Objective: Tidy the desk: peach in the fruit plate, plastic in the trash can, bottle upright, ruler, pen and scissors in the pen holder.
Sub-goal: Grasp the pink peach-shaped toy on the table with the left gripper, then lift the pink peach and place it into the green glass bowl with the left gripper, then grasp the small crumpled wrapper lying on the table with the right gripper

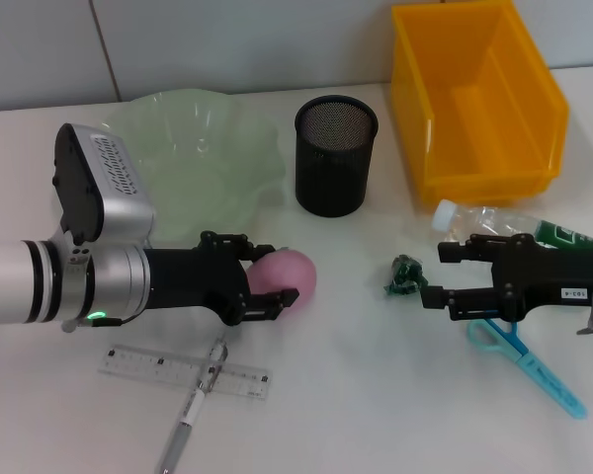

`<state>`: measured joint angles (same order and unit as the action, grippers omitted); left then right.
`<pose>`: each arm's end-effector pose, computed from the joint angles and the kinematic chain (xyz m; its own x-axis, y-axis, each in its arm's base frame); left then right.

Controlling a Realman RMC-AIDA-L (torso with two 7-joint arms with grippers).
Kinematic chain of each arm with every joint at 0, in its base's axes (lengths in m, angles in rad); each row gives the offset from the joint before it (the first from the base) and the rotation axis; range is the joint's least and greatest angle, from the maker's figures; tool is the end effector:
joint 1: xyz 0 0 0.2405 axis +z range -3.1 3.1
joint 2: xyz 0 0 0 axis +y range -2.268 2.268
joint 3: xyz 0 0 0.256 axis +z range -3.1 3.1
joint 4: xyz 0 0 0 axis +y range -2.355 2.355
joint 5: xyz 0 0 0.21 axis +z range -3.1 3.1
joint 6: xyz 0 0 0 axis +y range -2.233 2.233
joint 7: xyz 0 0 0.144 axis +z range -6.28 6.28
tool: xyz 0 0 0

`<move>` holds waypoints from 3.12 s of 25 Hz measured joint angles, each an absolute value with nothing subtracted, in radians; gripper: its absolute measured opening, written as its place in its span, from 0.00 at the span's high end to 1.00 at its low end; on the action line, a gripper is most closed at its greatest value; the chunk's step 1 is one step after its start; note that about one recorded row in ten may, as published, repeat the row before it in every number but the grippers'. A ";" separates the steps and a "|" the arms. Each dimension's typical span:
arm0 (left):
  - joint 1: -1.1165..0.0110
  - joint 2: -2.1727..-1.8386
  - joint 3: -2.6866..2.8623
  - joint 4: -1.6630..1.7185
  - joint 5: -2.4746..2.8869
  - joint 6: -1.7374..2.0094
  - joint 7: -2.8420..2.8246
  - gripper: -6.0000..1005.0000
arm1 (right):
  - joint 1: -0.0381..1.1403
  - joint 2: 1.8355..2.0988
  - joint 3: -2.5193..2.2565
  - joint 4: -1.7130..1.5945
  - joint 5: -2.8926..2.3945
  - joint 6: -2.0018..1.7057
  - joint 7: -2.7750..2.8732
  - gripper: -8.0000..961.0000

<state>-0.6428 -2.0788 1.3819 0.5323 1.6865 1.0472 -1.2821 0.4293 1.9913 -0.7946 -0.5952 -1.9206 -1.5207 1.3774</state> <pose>-0.2253 0.3582 -0.0906 0.9567 0.1785 0.2298 0.2321 -0.9444 -0.2328 0.3065 0.3080 0.0151 0.7758 -0.4235 -0.4678 -0.5445 -0.8240 -0.1570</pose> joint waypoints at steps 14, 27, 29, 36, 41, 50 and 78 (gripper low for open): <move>-0.630 -2.073 1.395 0.546 1.581 1.101 -1.280 0.58 | 0.434 1.989 -0.792 -0.595 -1.921 -1.518 1.378 0.19; -0.546 -2.076 1.241 0.529 1.121 1.215 -1.143 0.71 | 0.437 1.986 -0.785 -0.596 -1.934 -1.519 1.384 0.19; -0.540 -2.078 1.243 0.465 0.983 1.143 -1.019 0.72 | 0.437 1.986 -0.783 -0.597 -1.934 -1.519 1.384 0.19; -0.585 -2.080 1.246 0.343 0.871 0.982 -0.827 0.76 | 0.438 1.986 -0.784 -0.599 -1.934 -1.519 1.384 0.20; -0.602 -2.080 1.247 0.314 0.869 0.916 -0.801 0.81 | 0.443 1.986 -0.787 -0.597 -1.934 -1.519 1.381 0.20; -0.606 -2.080 1.275 0.312 0.866 0.892 -0.805 0.75 | 0.449 1.982 -0.792 -0.595 -1.934 -1.519 1.379 0.21; -0.610 -2.066 1.330 0.332 0.875 1.025 -0.968 0.36 | 0.451 1.982 -0.792 -0.595 -1.934 -1.496 1.378 0.22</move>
<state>-0.6100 -2.0656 1.3300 0.3323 0.8753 1.0254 -0.9683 0.4510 1.9819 -0.7922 -0.5952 -1.9342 -1.4963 1.3776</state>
